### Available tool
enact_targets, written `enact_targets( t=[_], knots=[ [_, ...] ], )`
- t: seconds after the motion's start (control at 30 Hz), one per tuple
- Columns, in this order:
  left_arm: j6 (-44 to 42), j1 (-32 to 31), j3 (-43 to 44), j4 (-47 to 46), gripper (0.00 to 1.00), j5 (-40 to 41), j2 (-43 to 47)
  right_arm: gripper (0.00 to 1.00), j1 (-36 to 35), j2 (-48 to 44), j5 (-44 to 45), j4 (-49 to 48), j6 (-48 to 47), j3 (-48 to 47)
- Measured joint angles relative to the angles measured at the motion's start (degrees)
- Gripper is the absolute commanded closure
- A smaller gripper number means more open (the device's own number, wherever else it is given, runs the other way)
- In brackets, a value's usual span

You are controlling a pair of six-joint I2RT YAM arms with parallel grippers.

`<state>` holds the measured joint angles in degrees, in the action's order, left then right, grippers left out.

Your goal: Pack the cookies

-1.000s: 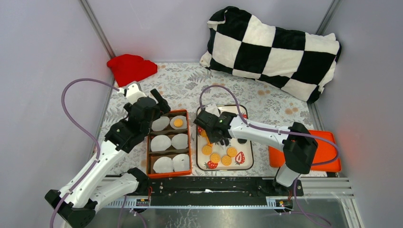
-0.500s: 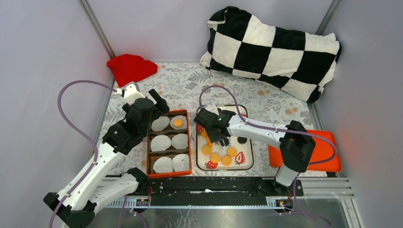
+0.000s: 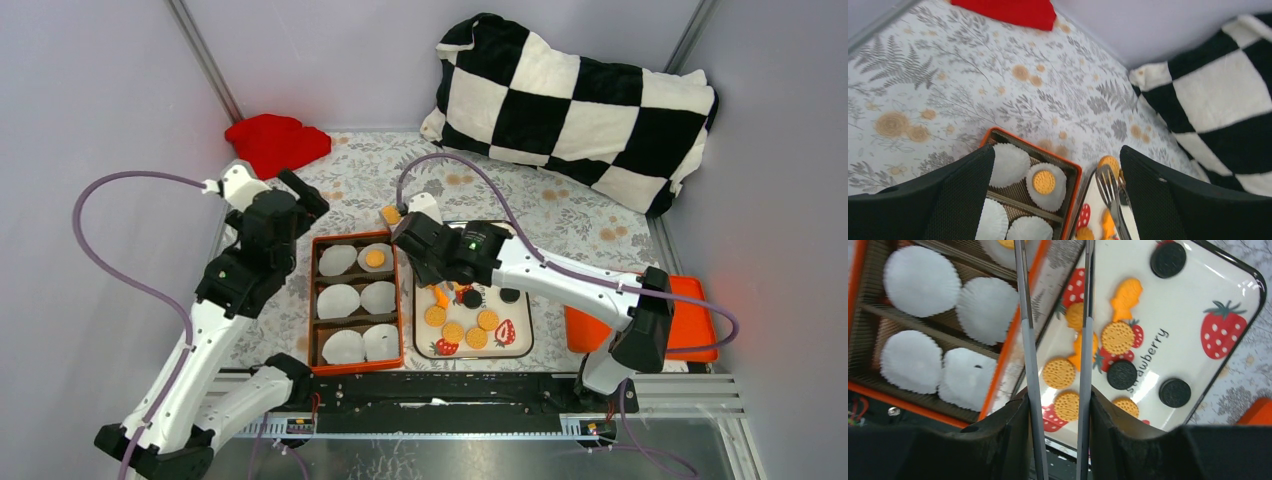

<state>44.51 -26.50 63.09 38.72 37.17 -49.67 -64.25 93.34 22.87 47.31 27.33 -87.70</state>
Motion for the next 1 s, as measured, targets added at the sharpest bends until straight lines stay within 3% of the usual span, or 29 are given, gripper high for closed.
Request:
enact_targets(
  t=[0.27, 0.5, 0.63, 0.7, 0.77, 1.0],
  knots=[
    [0.39, 13.57, 4.76, 0.74, 0.01, -3.8, -1.01, 0.92, -3.61, 7.96, -4.0, -0.74, -3.13, -9.35],
    [-0.48, 14.56, 4.57, 0.83, 0.01, -7.1, -2.67, 0.9, -5.35, 21.51, -7.54, -1.77, -6.32, -16.65],
    [-1.09, 14.62, 4.35, 0.79, 0.01, -7.3, -2.47, 0.78, -5.35, 24.94, -7.43, -1.22, -7.87, -19.28],
    [-1.64, 14.62, 4.35, 0.79, 0.01, -7.37, -2.38, 0.59, -5.35, 25.57, -7.43, -1.22, -8.39, -20.39],
    [-1.95, 14.62, 4.33, 0.79, 0.01, -7.45, -2.36, 0.49, -5.35, 25.92, -7.41, -1.33, -8.81, -21.33],
    [-3.32, 14.64, 3.19, 0.59, 0.01, -9.07, -2.1, 0.48, -5.35, 25.97, -7.32, -1.36, -9.55, -21.99]
  ],
)
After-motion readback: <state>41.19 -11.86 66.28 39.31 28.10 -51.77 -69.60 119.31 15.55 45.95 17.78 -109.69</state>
